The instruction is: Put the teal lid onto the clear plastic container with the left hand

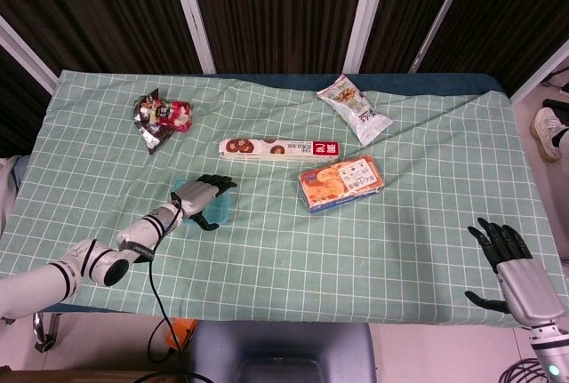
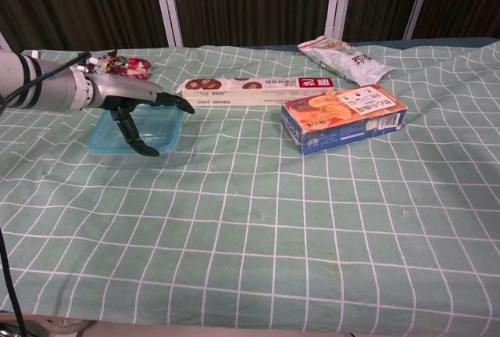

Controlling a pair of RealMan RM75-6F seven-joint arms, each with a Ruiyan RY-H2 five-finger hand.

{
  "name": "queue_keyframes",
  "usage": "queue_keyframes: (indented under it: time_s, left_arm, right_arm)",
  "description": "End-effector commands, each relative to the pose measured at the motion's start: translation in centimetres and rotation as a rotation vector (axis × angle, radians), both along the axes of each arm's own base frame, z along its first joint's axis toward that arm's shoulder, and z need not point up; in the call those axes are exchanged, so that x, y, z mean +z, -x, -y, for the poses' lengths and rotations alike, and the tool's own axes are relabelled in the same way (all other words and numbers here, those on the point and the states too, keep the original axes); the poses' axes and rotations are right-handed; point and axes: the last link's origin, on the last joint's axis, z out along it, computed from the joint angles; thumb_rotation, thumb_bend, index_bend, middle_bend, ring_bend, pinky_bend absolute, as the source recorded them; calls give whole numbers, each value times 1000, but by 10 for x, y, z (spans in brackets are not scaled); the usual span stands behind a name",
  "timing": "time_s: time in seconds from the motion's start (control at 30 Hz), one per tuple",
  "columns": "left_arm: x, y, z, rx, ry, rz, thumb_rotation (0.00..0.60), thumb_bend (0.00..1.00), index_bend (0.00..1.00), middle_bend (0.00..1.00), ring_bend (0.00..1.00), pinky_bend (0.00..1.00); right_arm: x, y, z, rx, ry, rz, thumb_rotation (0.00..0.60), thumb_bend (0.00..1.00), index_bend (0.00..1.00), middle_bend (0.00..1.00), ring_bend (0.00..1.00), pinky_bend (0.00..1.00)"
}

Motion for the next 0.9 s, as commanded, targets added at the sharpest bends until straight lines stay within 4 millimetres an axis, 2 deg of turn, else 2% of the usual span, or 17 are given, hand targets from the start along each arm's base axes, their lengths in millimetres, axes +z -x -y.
queue_keyframes:
  time_s: [0.03,0.9]
  left_arm:
    - [1,0,-1,-6,-12,-1,600,257,0,0,0,21]
    - [2,0,3,-4,-11,-9,600,251,0,0,0,10]
  right_arm:
    - [0,0,0,1,1,2,600,185,0,3,0,0]
    - [1,0,-1,4,-3,5,600,186,0,8,0,0]
